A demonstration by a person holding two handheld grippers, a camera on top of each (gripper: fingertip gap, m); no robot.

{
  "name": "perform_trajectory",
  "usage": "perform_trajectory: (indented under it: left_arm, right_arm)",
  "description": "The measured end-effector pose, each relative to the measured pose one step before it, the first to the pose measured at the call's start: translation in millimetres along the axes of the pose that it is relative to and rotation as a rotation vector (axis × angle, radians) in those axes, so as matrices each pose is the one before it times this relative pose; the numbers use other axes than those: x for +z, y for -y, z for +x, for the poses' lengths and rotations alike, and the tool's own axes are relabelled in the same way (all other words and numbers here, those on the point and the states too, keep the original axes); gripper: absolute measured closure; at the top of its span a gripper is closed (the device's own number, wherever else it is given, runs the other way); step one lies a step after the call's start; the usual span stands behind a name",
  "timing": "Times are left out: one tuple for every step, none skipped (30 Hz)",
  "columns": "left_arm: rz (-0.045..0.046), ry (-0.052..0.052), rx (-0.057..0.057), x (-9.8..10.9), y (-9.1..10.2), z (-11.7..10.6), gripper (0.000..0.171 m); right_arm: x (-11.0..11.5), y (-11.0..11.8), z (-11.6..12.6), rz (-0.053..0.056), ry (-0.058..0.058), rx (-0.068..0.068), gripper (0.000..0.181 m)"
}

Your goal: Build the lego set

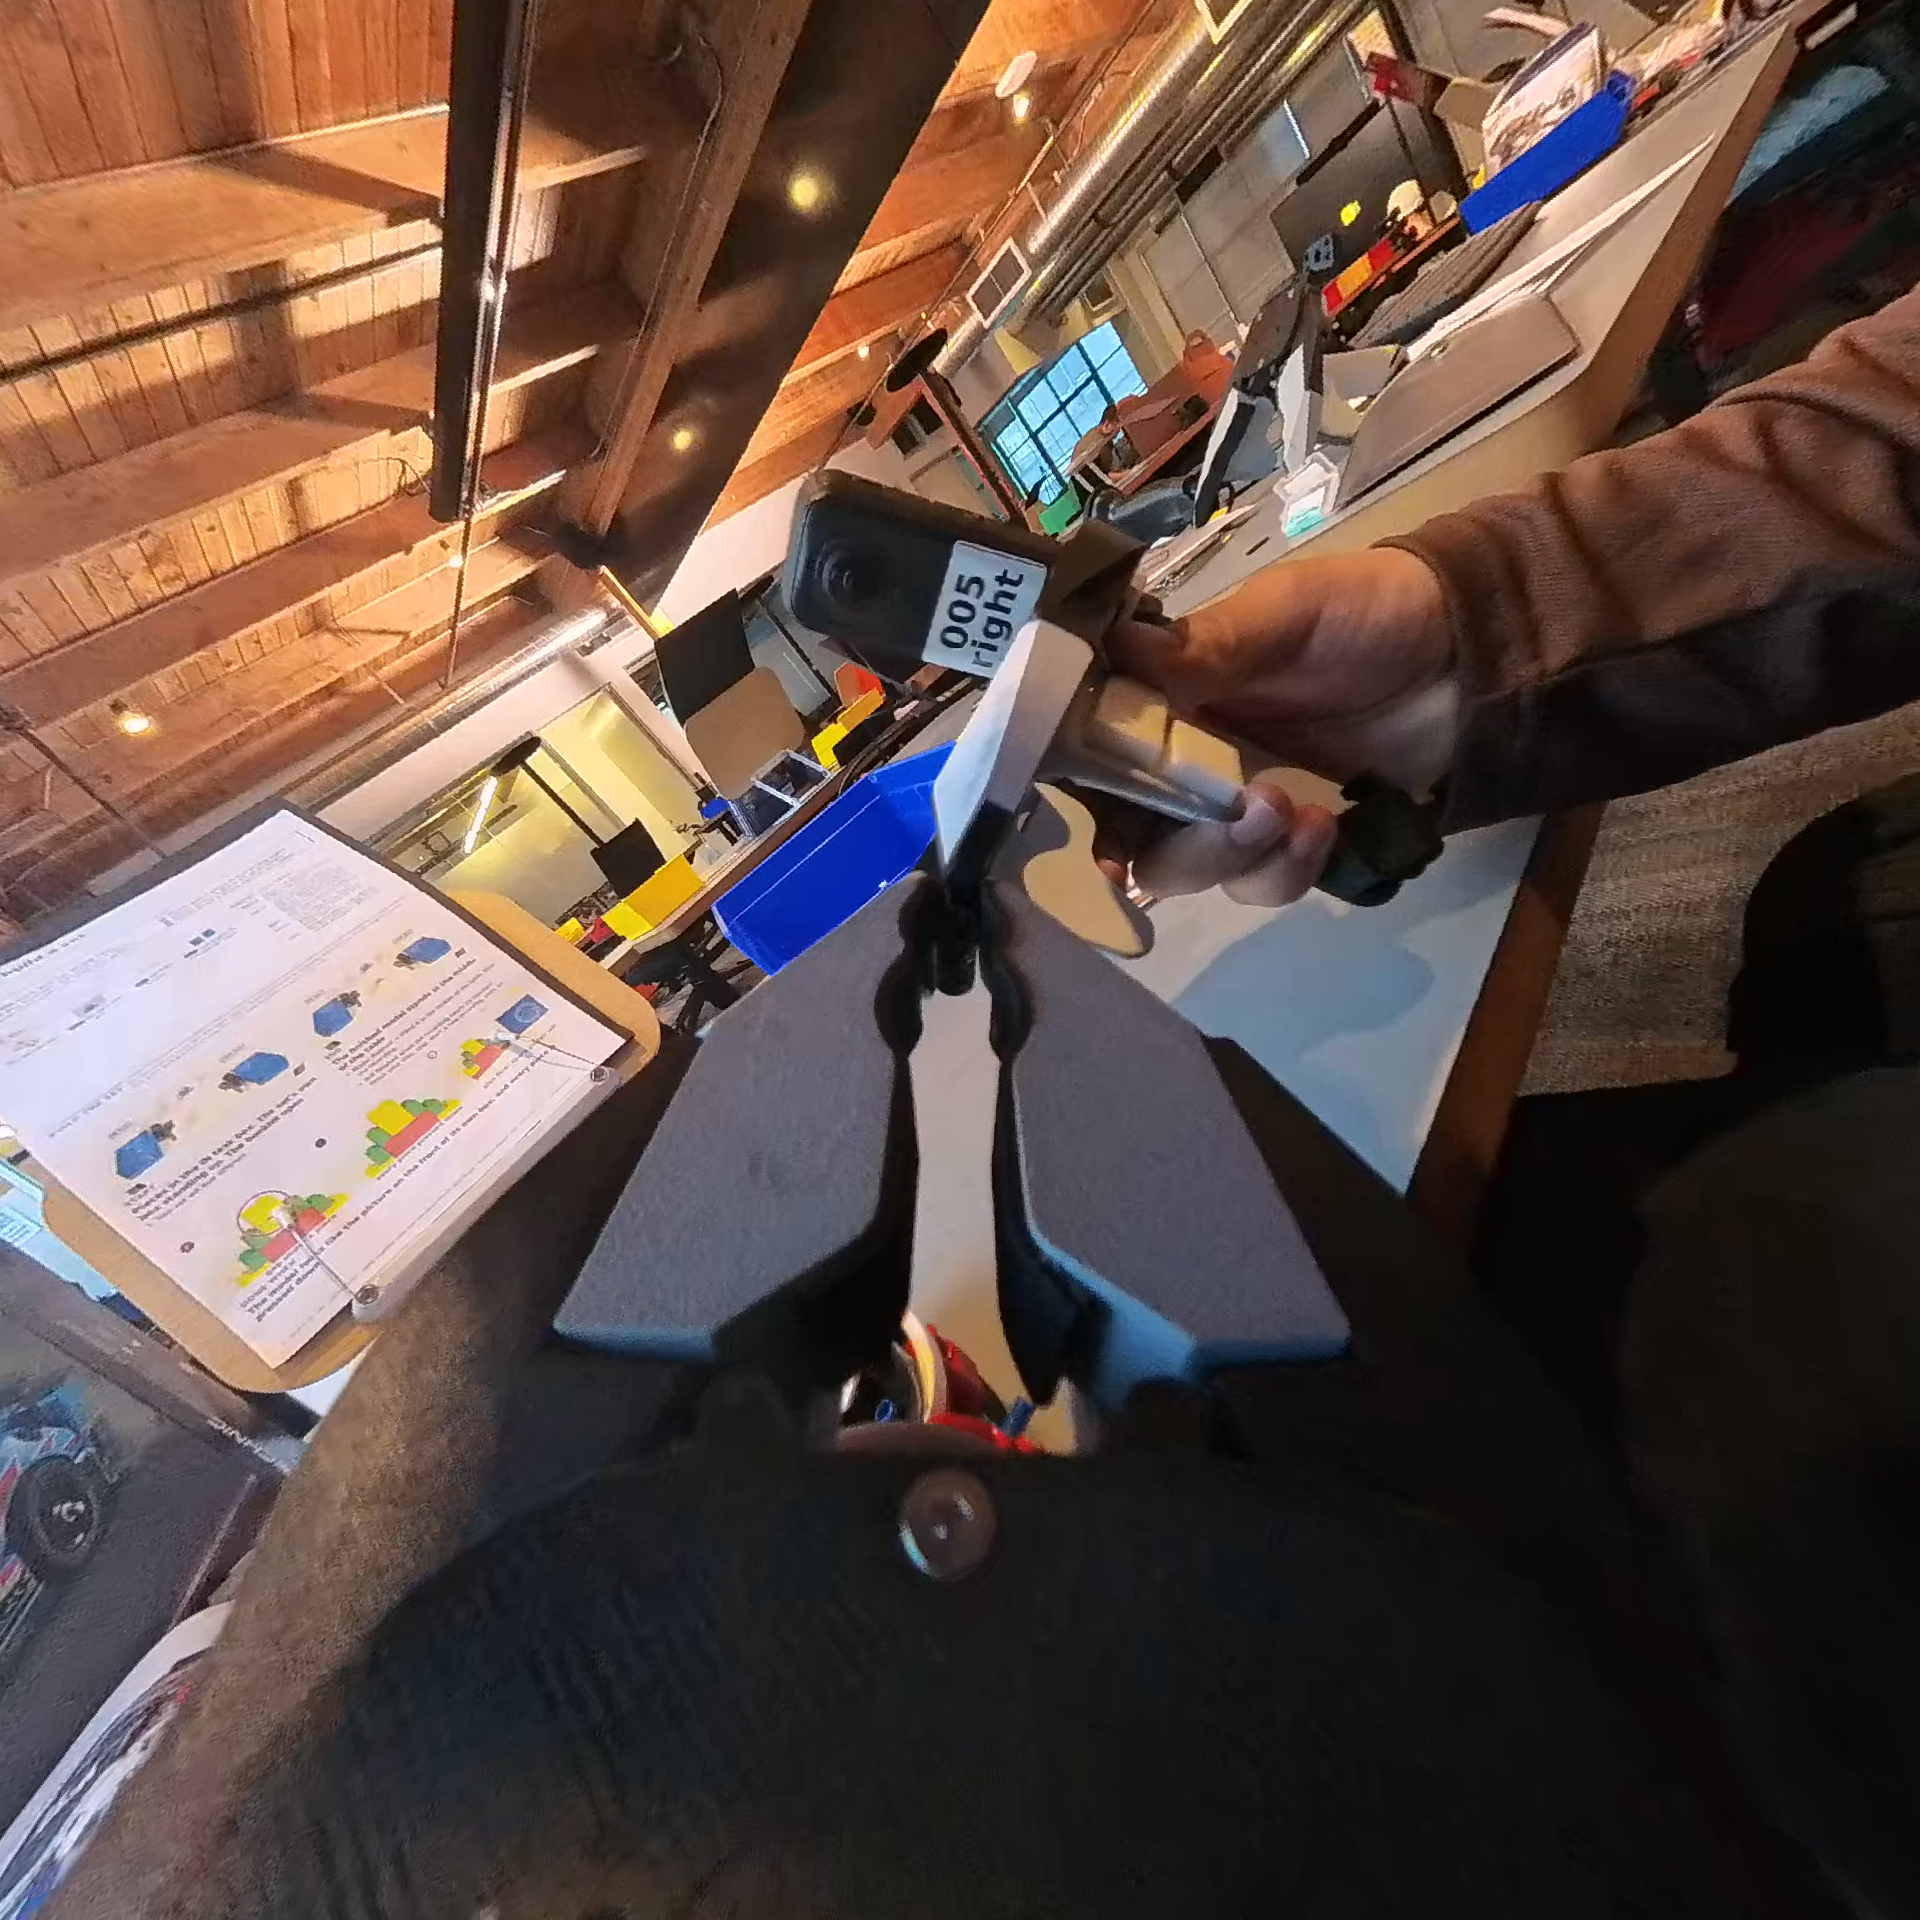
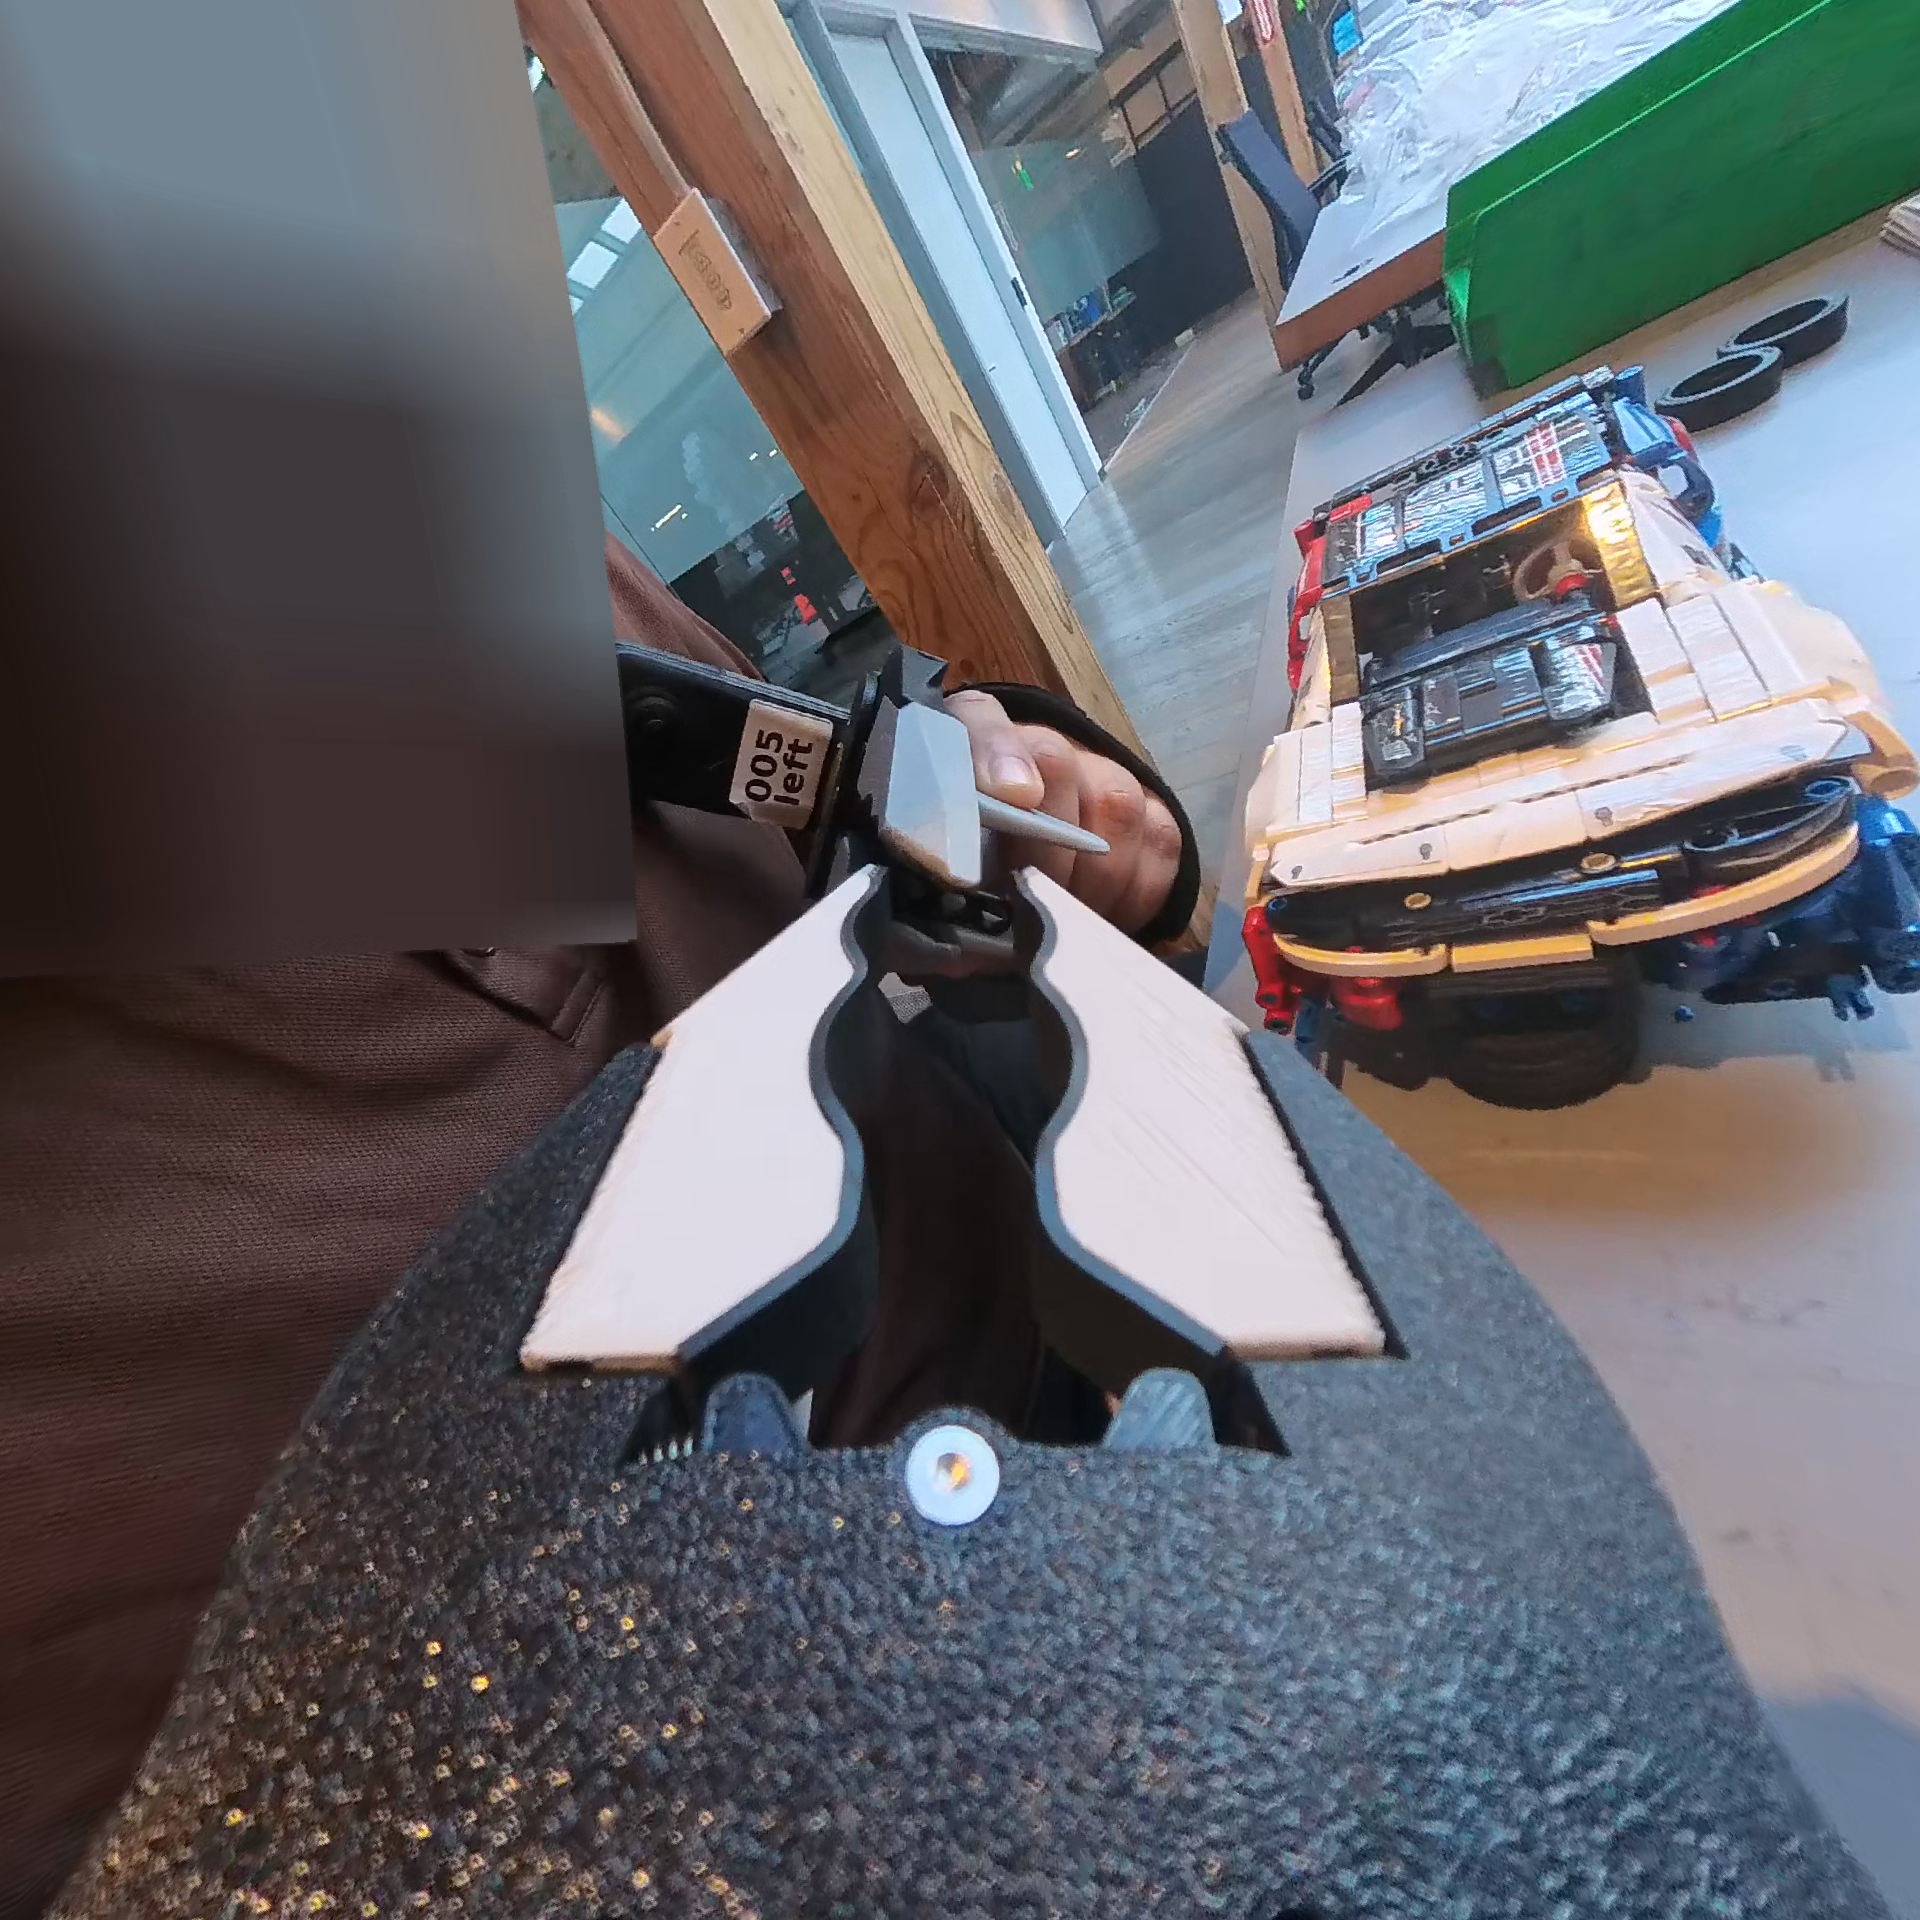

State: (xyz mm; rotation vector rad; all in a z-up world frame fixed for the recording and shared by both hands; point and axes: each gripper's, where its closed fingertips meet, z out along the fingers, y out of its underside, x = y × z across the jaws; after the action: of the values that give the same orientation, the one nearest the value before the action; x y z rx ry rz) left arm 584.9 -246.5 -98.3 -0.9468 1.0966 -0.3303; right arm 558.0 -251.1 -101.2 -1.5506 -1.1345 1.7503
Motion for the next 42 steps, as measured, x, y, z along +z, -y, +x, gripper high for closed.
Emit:
perform_trajectory:
  left_arm:
    - [0.00171,0.0013,-0.0042,-0.17,0.47,-0.31,0.166]
    - [0.00173,0.0042,-0.0052,-0.25,0.32,-0.87,0.166]
    - [0.00394,0.0049,-0.0075,-0.47,0.42,-1.52,0.166]
    - [0.00514,0.0071,-0.0109,-0.85,0.37,-2.35,0.166]
    - [0.00031,0.0087,-0.0119,-0.87,-0.46,-3.19,0.166]
    - [-0.00292,0.0032,-0.0098,-0.64,-1.12,-2.64,0.166]
    - [-0.00039,0.0032,-0.0069,-0.68,-0.68,-2.49,0.166]
    - [0.00105,0.0066,-0.0053,-0.66,-0.24,-2.58,0.166]
    - [0.00343,0.0035,-0.0055,-0.59,0.22,-2.02,0.166]
    - [0.00169,0.0042,-0.0063,-0.21,0.10,-1.92,0.166]
    - [0.00271,0.0038,-0.0041,0.00,0.32,-1.68,0.166]
    - [0.00398,-0.0002,-0.0024,0.11,0.40,-0.84,0.166]
    - [0.00363,-0.0024,-0.0019,0.36,0.18,-0.37,0.166]
    - [0.00053,-0.0008,-0.0020,0.40,-0.43,-0.40,0.166]
    - [-0.00626,-0.0007,-0.0036,0.86,-2.05,-0.11,0.166]
    - [-0.01025,0.0003,-0.0054,1.01,-3.03,0.09,0.167]
    - [-0.00663,0.0016,-0.0054,0.92,-2.24,0.02,0.166]
    - [0.00164,-0.0022,-0.0051,0.48,-0.54,0.49,0.167]
    - [-0.00050,0.0006,-0.0032,0.51,-0.82,0.25,0.166]
    - [-0.00311,0.0010,-0.0007,0.53,-1.29,0.09,0.166]
    - [-0.00017,-0.0027,0.0003,0.07,-1.01,0.72,0.166]
    - [0.00522,-0.0083,0.0007,-0.05,-0.16,1.46,0.167]
    - [0.00332,-0.0056,0.0018,-0.15,-0.05,1.06,0.167]
    - [0.00260,-0.0056,0.0060,-0.16,0.12,1.02,0.167]
    - [0.00372,-0.0060,0.0090,-0.14,0.45,1.13,0.167]
    - [0.00209,-0.0004,0.0080,0.18,0.29,0.25,0.167]
    - [-0.00085,-0.0007,0.0074,0.64,-0.39,0.29,0.167]
    - [-0.00598,-0.0012,0.0084,0.89,-1.12,0.43,0.166]
    - [-0.00867,0.0044,0.0141,0.92,-1.85,0.02,0.166]
    - [-0.00281,-0.0028,0.0202,0.70,-1.00,1.33,0.166]
    - [-0.00025,-0.0073,0.0204,0.52,-0.41,2.13,0.166]
    - [-0.00352,-0.0038,0.0205,0.34,-0.73,1.75,0.167]
    - [-0.00432,-0.0024,0.0258,0.08,-0.48,1.67,0.167]
    - [-0.00435,0.0004,0.0328,-0.17,-0.01,1.50,0.166]
    - [-0.00394,0.0012,0.0325,-0.44,0.68,1.46,0.167]
    - [-0.00210,0.0005,0.0332,-0.53,1.25,1.77,0.167]
    - [-0.00270,0.0012,0.0343,-0.93,1.42,2.16,0.167]
    - [-0.00423,0.0074,0.0272,-1.11,1.00,1.39,0.167]
    - [-0.00504,0.0040,0.0125,-1.40,0.66,1.33,0.167]
    - [-0.00327,0.0004,0.0037,-1.52,0.75,1.85,0.167]
    - [-0.00016,-0.0010,-0.0002,-1.83,0.93,2.14,0.167]
    - [-0.00192,-0.0002,-0.0029,-1.79,0.24,1.99,0.167]
  right_arm:
    - [-0.98,0.91,-0.03,0.0067,0.0029,0.0027,0.160]
    - [-1.30,1.23,0.15,0.0077,0.0025,0.0047,0.161]
    - [-1.68,1.14,0.50,0.0071,0.0009,0.0052,0.162]
    - [-1.80,1.33,0.55,0.0074,-0.0011,0.0033,0.166]
    - [-1.58,1.67,0.90,0.0096,-0.0051,0.0013,0.171]
    - [-1.32,1.47,2.61,0.0073,-0.0172,-0.0016,0.174]
    - [-1.02,0.84,4.48,0.0019,-0.0265,-0.0012,0.171]
    - [-0.54,-0.41,3.87,-0.0052,-0.0191,0.0035,0.162]
    - [-0.11,-1.11,1.65,-0.0091,-0.0035,0.0107,0.150]
    - [0.16,-0.80,-0.10,-0.0060,0.0067,0.0118,0.145]
    - [0.39,-0.40,-0.85,-0.0005,0.0064,0.0021,0.148]
    - [0.58,0.06,-0.02,0.0025,-0.0040,-0.0086,0.153]
    - [0.95,0.00,1.09,0.0008,-0.0116,-0.0111,0.157]
    - [1.10,-0.70,1.73,-0.0051,-0.0121,-0.0067,0.159]
    - [1.11,-1.61,3.43,-0.0103,-0.0178,-0.0035,0.161]
    - [0.63,-2.53,5.14,-0.0129,-0.0267,-0.0044,0.161]
    - [0.16,-2.59,3.94,-0.0115,-0.0208,-0.0072,0.160]
    - [-0.12,-2.03,1.76,-0.0055,-0.0077,-0.0068,0.161]
    - [-0.49,-1.40,0.75,-0.0020,-0.0018,-0.0019,0.161]
    - [-0.78,-0.83,0.45,-0.0009,-0.0002,0.0018,0.161]
    - [-1.12,0.38,-0.49,0.0028,0.0033,0.0012,0.161]
    - [-1.16,1.50,-1.57,0.0073,0.0073,-0.0011,0.161]
    - [-1.22,2.34,-2.63,0.0099,0.0111,-0.0015,0.161]
    - [-0.98,2.40,-2.87,0.0081,0.0132,0.0008,0.160]
    - [-0.52,1.29,-2.24,0.0024,0.0102,0.0023,0.160]
    - [-0.17,0.67,-1.46,-0.0005,0.0052,0.0005,0.160]
    - [0.13,0.49,-1.51,0.0011,0.0040,-0.0009,0.160]
    - [0.37,0.42,-1.85,0.0014,0.0050,0.0018,0.160]
    - [0.82,0.44,-1.60,0.0000,0.0040,0.0048,0.159]
    - [1.12,0.25,-1.75,-0.0021,0.0028,0.0029,0.159]
    - [1.36,-0.27,-1.25,-0.0062,-0.0005,-0.0001,0.158]
    - [1.30,-1.09,0.28,-0.0109,-0.0095,-0.0001,0.158]
    - [1.27,-1.93,0.94,-0.0154,-0.0124,0.0004,0.158]
    - [1.41,-2.54,0.59,-0.0179,-0.0088,0.0012,0.158]
    - [1.30,-2.41,0.09,-0.0147,-0.0058,0.0027,0.158]
    - [1.15,-1.62,-0.30,-0.0074,-0.0024,0.0034,0.158]
    - [0.83,-1.13,-1.09,-0.0044,0.0044,0.0042,0.158]
    - [0.78,-1.63,-1.92,-0.0067,0.0107,0.0073,0.159]
    - [0.96,-2.07,-1.81,-0.0077,0.0114,0.0098,0.160]
    - [1.21,-2.32,-1.52,-0.0070,0.0079,0.0098,0.161]
    - [1.29,-2.38,-0.88,-0.0068,0.0031,0.0083,0.161]
    - [1.16,-2.77,-0.17,-0.0081,-0.0009,0.0048,0.161]
